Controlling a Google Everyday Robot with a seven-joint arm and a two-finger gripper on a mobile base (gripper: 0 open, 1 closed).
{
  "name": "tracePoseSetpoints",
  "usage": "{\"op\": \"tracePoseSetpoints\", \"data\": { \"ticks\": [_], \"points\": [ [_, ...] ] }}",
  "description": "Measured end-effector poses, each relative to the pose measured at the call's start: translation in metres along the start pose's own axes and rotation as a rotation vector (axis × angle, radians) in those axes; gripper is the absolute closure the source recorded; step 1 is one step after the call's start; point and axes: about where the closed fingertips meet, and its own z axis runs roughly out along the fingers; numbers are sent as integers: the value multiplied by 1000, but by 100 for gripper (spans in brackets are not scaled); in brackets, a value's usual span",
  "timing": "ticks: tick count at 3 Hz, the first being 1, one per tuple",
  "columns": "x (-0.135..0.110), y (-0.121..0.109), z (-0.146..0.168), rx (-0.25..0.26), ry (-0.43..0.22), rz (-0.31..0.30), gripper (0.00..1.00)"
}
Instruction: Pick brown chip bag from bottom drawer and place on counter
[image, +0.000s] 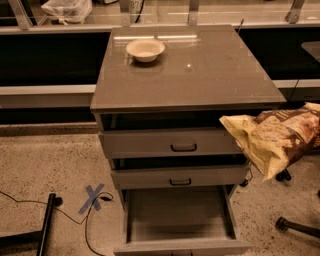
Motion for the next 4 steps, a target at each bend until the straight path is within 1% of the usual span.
{"op": "tracePoseSetpoints", "data": {
  "ticks": [1, 2, 3, 4],
  "points": [
    [3, -20, 14, 4, 30, -8, 100],
    [0, -77, 38, 39, 68, -59, 100],
    [-3, -139, 62, 87, 102, -88, 100],
    [1, -185, 79, 163, 146, -77, 100]
  ]
}}
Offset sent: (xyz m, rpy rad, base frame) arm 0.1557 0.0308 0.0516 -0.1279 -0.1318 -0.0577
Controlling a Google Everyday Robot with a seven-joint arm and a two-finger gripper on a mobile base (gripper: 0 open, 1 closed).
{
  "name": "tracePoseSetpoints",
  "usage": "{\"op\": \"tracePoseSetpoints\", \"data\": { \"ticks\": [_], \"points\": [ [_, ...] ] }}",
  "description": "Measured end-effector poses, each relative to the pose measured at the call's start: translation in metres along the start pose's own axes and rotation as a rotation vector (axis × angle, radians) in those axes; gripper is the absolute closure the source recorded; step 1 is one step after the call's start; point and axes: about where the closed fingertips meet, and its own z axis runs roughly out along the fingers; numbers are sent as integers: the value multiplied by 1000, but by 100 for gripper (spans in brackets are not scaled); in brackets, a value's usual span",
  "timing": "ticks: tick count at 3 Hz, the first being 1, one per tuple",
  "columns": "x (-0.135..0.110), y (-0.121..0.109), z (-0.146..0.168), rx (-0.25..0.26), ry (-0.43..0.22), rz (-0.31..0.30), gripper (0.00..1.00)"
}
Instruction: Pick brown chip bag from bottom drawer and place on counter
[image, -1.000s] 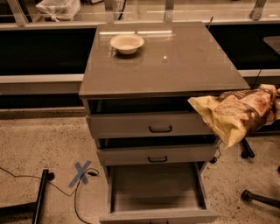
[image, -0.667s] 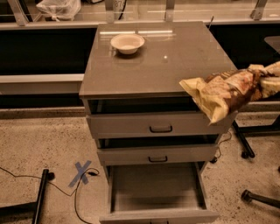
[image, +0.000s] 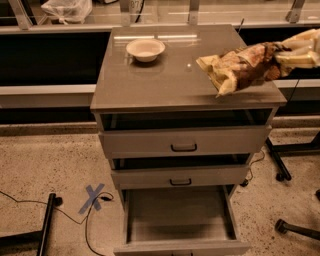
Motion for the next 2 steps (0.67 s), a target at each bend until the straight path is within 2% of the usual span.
{"op": "tracePoseSetpoints", "data": {
  "ticks": [1, 2],
  "points": [
    [17, -34, 27, 118, 64, 66, 100],
    [24, -45, 58, 195, 111, 132, 100]
  ]
}}
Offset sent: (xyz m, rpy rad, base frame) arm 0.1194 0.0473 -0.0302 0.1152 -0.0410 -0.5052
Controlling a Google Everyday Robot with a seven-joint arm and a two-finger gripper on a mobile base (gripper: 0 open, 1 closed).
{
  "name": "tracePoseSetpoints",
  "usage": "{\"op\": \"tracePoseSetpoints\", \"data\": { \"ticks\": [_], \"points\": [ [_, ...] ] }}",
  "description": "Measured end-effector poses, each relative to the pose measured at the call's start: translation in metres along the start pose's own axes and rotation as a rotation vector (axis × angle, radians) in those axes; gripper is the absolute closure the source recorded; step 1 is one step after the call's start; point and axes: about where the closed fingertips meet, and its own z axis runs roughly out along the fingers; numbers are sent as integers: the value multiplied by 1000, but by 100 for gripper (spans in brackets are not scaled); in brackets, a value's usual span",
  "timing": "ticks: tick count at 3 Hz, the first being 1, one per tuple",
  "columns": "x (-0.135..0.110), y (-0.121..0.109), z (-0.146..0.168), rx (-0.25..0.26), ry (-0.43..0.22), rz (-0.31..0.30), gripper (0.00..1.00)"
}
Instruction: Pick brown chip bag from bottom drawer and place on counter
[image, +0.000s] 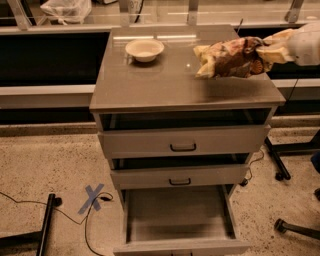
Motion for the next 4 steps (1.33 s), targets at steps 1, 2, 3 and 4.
{"op": "tracePoseSetpoints", "data": {
  "ticks": [1, 2, 3, 4],
  "points": [
    [-7, 9, 42, 30, -40, 60, 82],
    [-9, 7, 48, 42, -47, 63, 58],
    [-10, 9, 52, 35, -49, 63, 35],
    [-11, 11, 55, 30, -50, 63, 12]
  ]
}}
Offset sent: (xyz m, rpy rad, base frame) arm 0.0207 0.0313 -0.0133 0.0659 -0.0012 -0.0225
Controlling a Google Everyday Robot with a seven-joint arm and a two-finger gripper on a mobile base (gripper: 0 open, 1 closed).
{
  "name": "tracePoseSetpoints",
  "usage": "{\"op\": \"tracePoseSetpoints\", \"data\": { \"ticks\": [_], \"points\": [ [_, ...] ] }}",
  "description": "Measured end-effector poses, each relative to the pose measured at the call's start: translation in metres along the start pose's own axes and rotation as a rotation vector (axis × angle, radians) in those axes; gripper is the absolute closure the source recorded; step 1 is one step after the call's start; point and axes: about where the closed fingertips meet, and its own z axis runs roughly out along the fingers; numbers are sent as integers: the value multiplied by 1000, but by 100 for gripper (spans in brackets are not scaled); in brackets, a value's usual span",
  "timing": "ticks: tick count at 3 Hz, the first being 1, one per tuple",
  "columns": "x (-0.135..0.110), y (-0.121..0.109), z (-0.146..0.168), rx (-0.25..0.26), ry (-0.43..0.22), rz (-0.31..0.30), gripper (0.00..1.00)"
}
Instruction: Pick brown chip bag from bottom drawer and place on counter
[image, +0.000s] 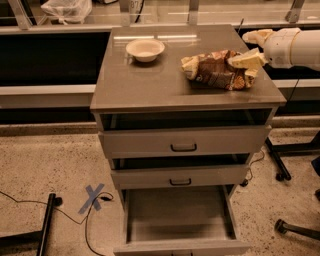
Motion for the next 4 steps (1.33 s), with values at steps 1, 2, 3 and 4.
{"op": "tracePoseSetpoints", "data": {
  "ticks": [1, 2, 3, 4],
  "points": [
    [0, 1, 2, -4, -1, 0, 0],
    [-15, 4, -11, -29, 8, -51, 0],
    [-15, 27, -26, -89, 69, -71, 0],
    [-15, 27, -26, -89, 69, -71, 0]
  ]
}}
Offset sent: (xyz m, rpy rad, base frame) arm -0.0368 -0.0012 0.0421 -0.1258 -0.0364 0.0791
